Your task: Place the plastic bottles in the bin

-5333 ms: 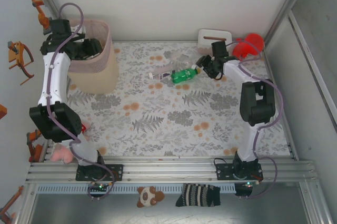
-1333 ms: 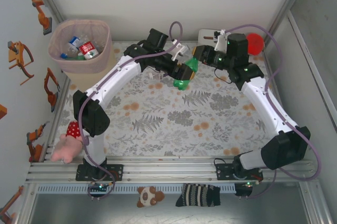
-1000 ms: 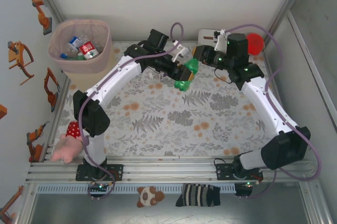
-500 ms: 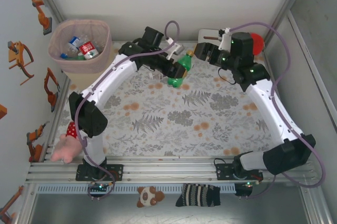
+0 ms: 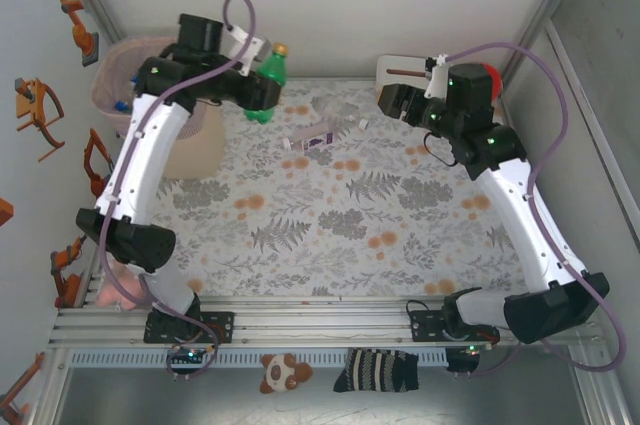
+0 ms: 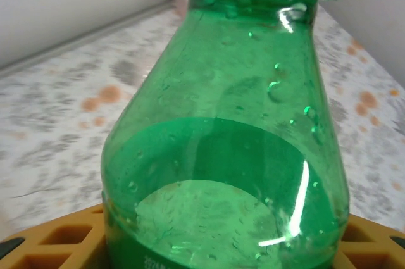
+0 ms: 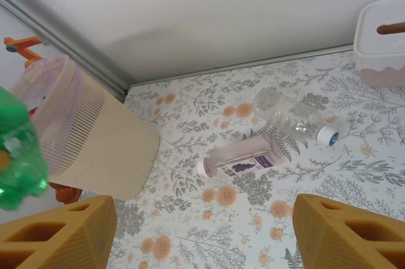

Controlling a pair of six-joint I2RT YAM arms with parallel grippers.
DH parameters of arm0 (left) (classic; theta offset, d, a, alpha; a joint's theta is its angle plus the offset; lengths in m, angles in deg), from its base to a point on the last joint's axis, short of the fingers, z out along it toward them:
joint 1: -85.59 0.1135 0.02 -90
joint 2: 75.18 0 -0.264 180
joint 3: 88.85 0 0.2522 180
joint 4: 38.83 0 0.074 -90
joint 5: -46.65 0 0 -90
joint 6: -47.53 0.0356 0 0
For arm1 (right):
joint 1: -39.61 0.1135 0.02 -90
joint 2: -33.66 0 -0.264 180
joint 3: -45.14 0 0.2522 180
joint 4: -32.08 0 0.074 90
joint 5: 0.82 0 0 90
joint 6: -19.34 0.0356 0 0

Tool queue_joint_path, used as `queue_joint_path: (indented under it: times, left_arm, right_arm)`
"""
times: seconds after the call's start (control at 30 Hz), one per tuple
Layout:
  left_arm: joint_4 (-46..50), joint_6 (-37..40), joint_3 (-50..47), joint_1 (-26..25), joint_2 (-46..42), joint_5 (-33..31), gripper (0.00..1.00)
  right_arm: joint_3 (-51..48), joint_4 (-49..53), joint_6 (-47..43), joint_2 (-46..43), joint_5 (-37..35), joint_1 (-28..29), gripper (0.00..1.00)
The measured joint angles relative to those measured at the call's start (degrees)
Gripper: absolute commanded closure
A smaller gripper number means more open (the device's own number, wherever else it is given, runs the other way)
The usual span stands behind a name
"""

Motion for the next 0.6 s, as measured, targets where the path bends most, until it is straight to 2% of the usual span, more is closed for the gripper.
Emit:
queue_joint_path:
  times: [0.17, 0.33, 0.43, 0.6]
  left_arm:
    - [1.95, 1.84, 3.58, 7.26, -2.08, -6.12, 0.48]
    - [1.01, 0.09, 4.22, 14.71, -2.93, -8.13, 0.51]
    - [-2.45, -5.38, 3.15, 18.99, -2.93, -7.54, 0.51]
    - [-12.33, -18.69, -2.99, 24.06, -2.91, -6.93, 0.51]
  right_arm:
    - [0.0, 0.2, -0.28, 0.0, -0.37, 0.0, 0.28]
    - [0.0, 0.17, -0.79, 0.17, -0.39, 0.0, 0.28]
    - [-0.07, 0.17, -0.94, 0.28, -0.39, 0.0, 0.28]
    - [-0.39, 0.13, -0.92, 0.28, -0.39, 0.0, 0.29]
